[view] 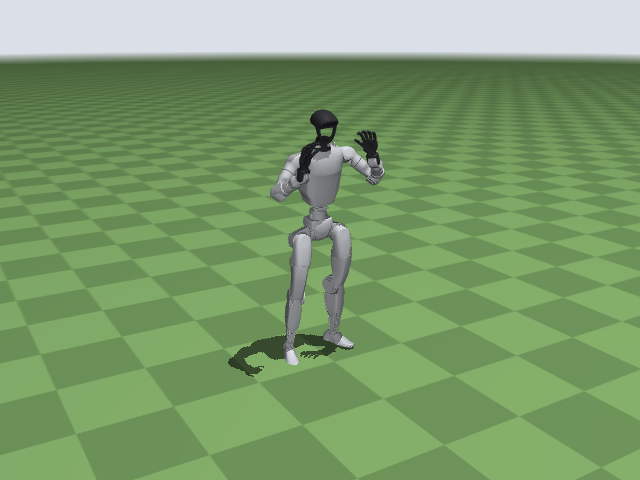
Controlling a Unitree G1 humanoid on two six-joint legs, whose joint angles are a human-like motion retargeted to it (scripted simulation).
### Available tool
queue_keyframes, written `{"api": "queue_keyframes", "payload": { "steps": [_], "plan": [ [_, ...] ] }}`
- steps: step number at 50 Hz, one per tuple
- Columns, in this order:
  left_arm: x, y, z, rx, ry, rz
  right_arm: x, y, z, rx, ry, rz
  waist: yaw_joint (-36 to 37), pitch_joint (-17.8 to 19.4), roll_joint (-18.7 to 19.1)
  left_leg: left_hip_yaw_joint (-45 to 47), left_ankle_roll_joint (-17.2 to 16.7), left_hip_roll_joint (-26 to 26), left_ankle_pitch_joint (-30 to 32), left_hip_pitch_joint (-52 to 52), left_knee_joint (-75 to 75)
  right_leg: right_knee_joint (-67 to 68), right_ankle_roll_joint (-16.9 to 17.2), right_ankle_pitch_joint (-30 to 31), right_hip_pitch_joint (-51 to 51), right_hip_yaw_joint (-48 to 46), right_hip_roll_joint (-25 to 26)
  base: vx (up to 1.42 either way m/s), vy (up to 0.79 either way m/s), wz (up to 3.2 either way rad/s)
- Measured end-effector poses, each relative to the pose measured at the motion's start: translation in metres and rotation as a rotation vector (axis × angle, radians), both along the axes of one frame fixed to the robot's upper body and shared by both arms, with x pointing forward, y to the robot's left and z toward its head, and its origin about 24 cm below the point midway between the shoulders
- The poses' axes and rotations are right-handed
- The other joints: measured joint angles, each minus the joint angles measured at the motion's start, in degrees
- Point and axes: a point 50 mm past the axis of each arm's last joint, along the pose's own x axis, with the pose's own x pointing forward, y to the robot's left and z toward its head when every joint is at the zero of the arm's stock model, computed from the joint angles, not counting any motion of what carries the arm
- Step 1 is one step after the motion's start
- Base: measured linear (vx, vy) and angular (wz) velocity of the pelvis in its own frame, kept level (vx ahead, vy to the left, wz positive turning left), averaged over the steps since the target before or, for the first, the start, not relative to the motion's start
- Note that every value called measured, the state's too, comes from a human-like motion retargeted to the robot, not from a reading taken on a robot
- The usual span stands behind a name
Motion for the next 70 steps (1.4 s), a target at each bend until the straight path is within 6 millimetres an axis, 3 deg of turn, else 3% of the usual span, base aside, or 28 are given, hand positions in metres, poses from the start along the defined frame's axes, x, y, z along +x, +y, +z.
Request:
{"api": "queue_keyframes", "payload": {
  "steps": [3, 6, 8, 10, 13, 15, 17, 20, 24, 25, 27, 30, 34, 37, 39, 41, 43, 46, 50, 52, 55, 59, 62, 66, 68, 70],
  "plan": [
    [0.029, -0.048, 0.076, 0.124, -0.114, 0.049, 0.032, 0.029, 0.077, -0.115, -0.168, -0.019, 0.9, -1.8, -0.6, 0.8, 0.0, 0.3, -0.6, 0.6, 1.5, 0.7, 0.0, 0.3, 0.5, 1.0, 0.0, 0.00, 0.03, -0.26],
    [0.056, -0.091, 0.146, 0.221, -0.154, 0.266, 0.067, 0.062, 0.153, -0.164, -0.226, -0.150, 1.1, -2.5, -1.6, 1.7, -0.2, 0.7, -0.6, 0.6, 2.5, 1.3, 0.5, 0.8, 0.3, 1.5, 0.2, -0.01, 0.00, -0.24],
    [0.068, -0.099, 0.183, 0.237, -0.126, 0.425, 0.086, 0.081, 0.196, -0.160, -0.169, -0.241, 0.8, -3.0, -1.6, 2.4, -0.7, 1.4, -0.2, 0.2, 2.7, 1.2, 0.6, 1.4, -0.3, 1.7, 1.0, -0.02, -0.06, -0.25],
    [0.074, -0.093, 0.209, 0.203, -0.077, 0.555, 0.094, 0.090, 0.226, -0.127, -0.074, -0.311, 0.3, -3.7, -1.3, 2.9, -1.3, 2.3, 0.2, -0.3, 2.6, 0.6, 0.6, 2.0, -0.9, 1.8, 2.1, -0.03, -0.08, -0.22],
    [0.069, -0.086, 0.228, 0.116, -0.020, 0.549, 0.091, 0.098, 0.246, -0.087, 0.013, -0.302, -0.3, -4.4, -1.1, 3.3, -2.0, 3.1, 0.6, -0.9, 2.2, -0.6, 0.6, 2.8, -1.4, 1.7, 3.2, -0.02, -0.04, -0.09],
    [0.060, -0.089, 0.228, 0.103, -0.025, 0.454, 0.079, 0.106, 0.251, -0.092, -0.043, -0.245, -0.6, -4.3, -1.1, 3.4, -1.9, 3.1, 0.7, -1.2, 1.9, -1.4, 0.6, 3.2, -1.4, 1.8, 3.3, 0.00, 0.00, 0.00],
    [0.050, -0.092, 0.209, 0.134, -0.059, 0.326, 0.061, 0.111, 0.241, -0.134, -0.166, -0.165, -0.5, -3.4, -1.0, 3.3, -1.4, 2.5, 0.6, -0.9, 1.7, -1.8, 0.6, 3.1, -1.0, 2.1, 2.9, -0.01, 0.03, 0.00],
    [0.032, -0.082, 0.159, 0.173, -0.133, 0.168, 0.026, 0.105, 0.199, -0.224, -0.328, -0.055, -0.1, -0.7, -1.1, 3.2, -0.1, 1.1, -0.1, 0.1, 1.6, -2.0, 0.6, 2.6, 0.0, 2.7, 1.5, -0.02, 0.10, 0.00],
    [0.003, -0.037, 0.083, 0.150, -0.146, 0.017, -0.011, 0.080, 0.124, -0.304, -0.328, 0.102, -0.9, 3.7, -1.4, 3.4, 1.2, 0.0, -1.2, 1.1, 2.2, -1.5, -0.3, 1.6, 0.9, 3.7, 0.2, -0.01, 0.05, -0.02],
    [-0.005, -0.030, 0.069, 0.140, -0.144, -0.011, -0.020, 0.077, 0.109, -0.312, -0.310, 0.164, -1.3, 4.5, -1.5, 3.5, 1.2, -0.1, -1.4, 1.2, 2.4, -1.4, -0.6, 1.4, 1.0, 3.8, 0.2, 0.00, 0.00, 0.00],
    [-0.012, -0.031, 0.063, 0.148, -0.165, -0.031, -0.027, 0.079, 0.100, -0.328, -0.310, 0.206, -2.0, 4.4, -1.5, 3.7, 1.2, 0.0, -1.6, 1.2, 2.6, -1.3, -0.9, 1.4, 0.9, 4.0, 0.2, 0.00, 0.00, 0.00],
    [-0.010, -0.051, 0.091, 0.211, -0.253, 0.065, -0.028, 0.089, 0.126, -0.360, -0.396, 0.080, -2.9, 2.0, -1.2, 3.7, 0.8, 0.0, -1.3, 0.9, 2.5, -0.7, -0.9, 1.4, 0.3, 4.0, 0.1, 0.00, 0.00, 0.00],
    [0.029, -0.088, 0.165, 0.175, -0.323, 0.309, -0.001, 0.116, 0.203, -0.287, -0.518, -0.128, -3.5, -1.1, -0.4, 3.7, -0.3, 0.0, -0.6, 0.7, 2.1, -0.2, 0.4, 1.8, -0.2, 3.5, 0.1, 0.00, 0.00, 0.00],
    [0.051, -0.083, 0.205, 0.079, -0.258, 0.487, 0.019, 0.120, 0.244, -0.180, -0.448, -0.211, -3.3, -2.5, 0.3, 4.0, -1.0, 0.6, -0.2, 0.9, 1.7, -0.3, 0.6, 2.1, -0.3, 3.4, 0.7, 0.00, 0.00, 0.00],
    [0.057, -0.078, 0.216, 0.040, -0.209, 0.522, 0.031, 0.113, 0.255, -0.118, -0.360, -0.236, -3.2, -2.8, 0.4, 4.3, -1.2, 0.7, -0.3, 1.2, 1.7, -0.2, 0.6, 2.0, -0.2, 3.6, 0.9, 0.00, 0.00, 0.00],
    [0.054, -0.080, 0.215, 0.034, -0.201, 0.468, 0.040, 0.104, 0.254, -0.079, -0.298, -0.221, -3.1, -2.6, 0.1, 4.5, -0.9, 0.6, -0.6, 1.5, 1.9, 0.0, 0.6, 1.8, 0.0, 4.0, 0.8, 0.00, 0.00, 0.00],
    [0.044, -0.084, 0.204, 0.050, -0.232, 0.357, 0.044, 0.092, 0.240, -0.065, -0.298, -0.185, -2.8, -1.7, -0.3, 4.7, -0.3, 0.3, -1.1, 2.2, 2.1, 0.5, 0.6, 1.4, 0.4, 4.5, 0.4, 0.00, 0.00, 0.00],
    [0.020, -0.079, 0.161, 0.104, -0.280, 0.165, 0.038, 0.071, 0.194, -0.116, -0.323, -0.131, -2.0, -0.2, -0.6, 5.1, 0.6, 0.2, -2.0, 3.2, 2.6, 1.2, 0.0, 0.7, 0.9, 5.3, 0.3, 0.02, -0.01, -0.13],
    [-0.018, -0.047, 0.094, 0.193, -0.289, 0.005, 0.009, 0.055, 0.125, -0.234, -0.292, -0.024, -3.1, 1.3, -0.7, 5.4, 1.5, 0.4, -3.1, 3.9, 3.3, 1.9, -0.9, -0.2, 1.3, 6.0, 0.5, 0.00, 0.00, 0.00],
    [-0.024, -0.051, 0.084, 0.213, -0.318, -0.012, -0.003, 0.061, 0.116, -0.282, -0.313, 0.042, -3.7, 1.4, -0.3, 5.5, 1.5, 0.4, -3.2, 4.0, 3.3, 2.0, -1.0, -0.3, 1.2, 6.1, 0.5, 0.00, 0.00, 0.00],
    [-0.011, -0.068, 0.105, 0.234, -0.351, 0.089, -0.017, 0.075, 0.134, -0.310, -0.414, 0.004, -4.8, -0.5, -0.1, 5.6, 1.2, 0.5, -3.1, 3.8, 3.1, 2.3, -0.9, -0.3, 0.8, 6.1, 0.6, 0.00, 0.00, 0.00],
    [0.044, -0.099, 0.168, 0.169, -0.222, 0.300, -0.001, 0.099, 0.204, -0.219, -0.500, -0.117, -5.6, -4.1, -0.1, 6.1, 0.3, 0.5, -2.6, 3.4, 2.7, 2.2, 0.3, 0.1, 0.1, 6.2, 0.6, 0.00, 0.00, 0.00],
    [0.075, -0.097, 0.202, 0.080, -0.033, 0.445, 0.013, 0.105, 0.250, -0.107, -0.431, -0.176, -5.2, -4.6, 0.3, 6.8, -0.2, 0.8, -2.2, 3.5, 2.2, 1.5, 0.6, 0.5, -0.1, 6.5, 1.2, 0.00, -0.02, -0.13],
    [0.087, -0.098, 0.208, 0.088, 0.147, 0.432, 0.024, 0.088, 0.274, 0.043, -0.318, -0.197, -3.8, -4.3, 0.8, 7.6, -0.4, 1.3, -2.2, 3.7, 2.2, 0.6, 0.6, 0.9, 0.1, 7.0, 1.9, 0.00, -0.02, -0.10],
    [0.076, -0.107, 0.203, 0.121, 0.085, 0.348, 0.020, 0.079, 0.272, 0.060, -0.333, -0.170, -3.3, -3.3, 0.9, 7.7, -0.3, 1.3, -2.4, 3.9, 2.5, 0.6, 0.6, 0.9, 0.3, 7.3, 1.9, 0.00, 0.00, 0.00],
    [0.056, -0.111, 0.186, 0.140, -0.038, 0.221, 0.011, 0.073, 0.255, 0.014, -0.384, -0.142, -3.2, -2.0, 1.1, 7.7, 0.1, 1.1, -2.8, 4.2, 2.8, 0.9, 0.6, 0.7, 0.6, 7.5, 1.7, 0.00, 0.00, 0.00]
  ]
}}
